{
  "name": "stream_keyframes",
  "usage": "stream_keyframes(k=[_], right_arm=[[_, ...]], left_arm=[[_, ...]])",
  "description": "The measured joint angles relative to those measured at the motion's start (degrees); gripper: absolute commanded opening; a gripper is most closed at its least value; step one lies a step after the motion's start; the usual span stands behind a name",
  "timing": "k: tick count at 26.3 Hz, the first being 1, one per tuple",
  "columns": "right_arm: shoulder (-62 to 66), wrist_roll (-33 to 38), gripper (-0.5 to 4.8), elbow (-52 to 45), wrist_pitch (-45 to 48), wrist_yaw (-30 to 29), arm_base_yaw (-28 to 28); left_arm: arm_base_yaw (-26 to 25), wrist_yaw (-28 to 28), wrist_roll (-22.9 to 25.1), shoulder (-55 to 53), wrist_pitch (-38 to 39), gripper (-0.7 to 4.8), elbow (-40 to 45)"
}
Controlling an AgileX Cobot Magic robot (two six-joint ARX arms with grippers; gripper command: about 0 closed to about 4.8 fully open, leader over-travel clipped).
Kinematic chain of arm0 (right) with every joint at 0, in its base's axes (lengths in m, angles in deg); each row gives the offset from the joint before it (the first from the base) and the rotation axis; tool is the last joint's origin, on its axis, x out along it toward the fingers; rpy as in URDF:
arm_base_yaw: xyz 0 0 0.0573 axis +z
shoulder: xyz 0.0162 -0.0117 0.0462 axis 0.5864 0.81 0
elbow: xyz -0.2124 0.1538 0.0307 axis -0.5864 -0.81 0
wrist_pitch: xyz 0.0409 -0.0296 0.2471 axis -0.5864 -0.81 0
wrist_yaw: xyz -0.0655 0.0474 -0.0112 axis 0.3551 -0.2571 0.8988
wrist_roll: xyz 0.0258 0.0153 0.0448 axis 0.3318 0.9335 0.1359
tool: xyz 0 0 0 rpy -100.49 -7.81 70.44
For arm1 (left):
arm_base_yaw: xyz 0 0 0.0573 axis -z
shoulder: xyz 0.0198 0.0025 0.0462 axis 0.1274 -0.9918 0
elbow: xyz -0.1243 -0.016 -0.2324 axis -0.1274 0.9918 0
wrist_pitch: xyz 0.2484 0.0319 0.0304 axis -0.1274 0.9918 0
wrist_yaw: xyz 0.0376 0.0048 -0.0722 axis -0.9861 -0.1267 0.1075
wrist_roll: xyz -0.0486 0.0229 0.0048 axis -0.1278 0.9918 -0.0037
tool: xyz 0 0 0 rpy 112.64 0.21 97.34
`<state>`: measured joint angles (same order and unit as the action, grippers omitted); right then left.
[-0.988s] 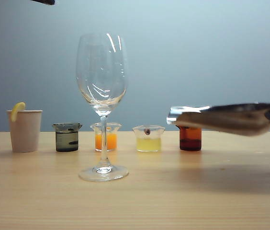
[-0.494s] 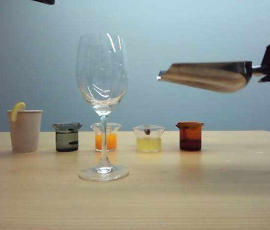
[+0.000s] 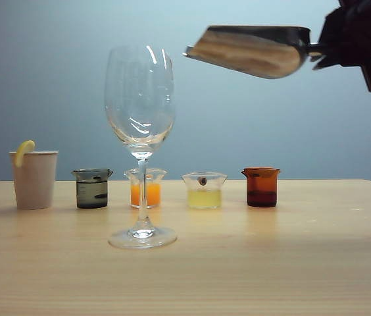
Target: Pick up the ice scoop on the desk filled with ice cubes, pour the ice into the goblet, and finally put the scoop back on the table.
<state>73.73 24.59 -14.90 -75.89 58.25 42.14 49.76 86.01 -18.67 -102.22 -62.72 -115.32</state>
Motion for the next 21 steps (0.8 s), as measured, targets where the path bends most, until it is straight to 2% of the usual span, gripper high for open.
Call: stream_keyframes(k=[7, 21], right_arm=[[0.02, -1.33, -0.09, 4.68, -5.38, -0.02, 5.44], [1.01, -7.56, -0.09, 9.88, -10.67, -0.02, 7.26]], left_arm=[[0.00, -0.57, 0.00, 0.02, 6.29, -0.05, -3.08], [0.00, -0.04, -0.02, -1.70, 10.45, -0.05, -3.85]])
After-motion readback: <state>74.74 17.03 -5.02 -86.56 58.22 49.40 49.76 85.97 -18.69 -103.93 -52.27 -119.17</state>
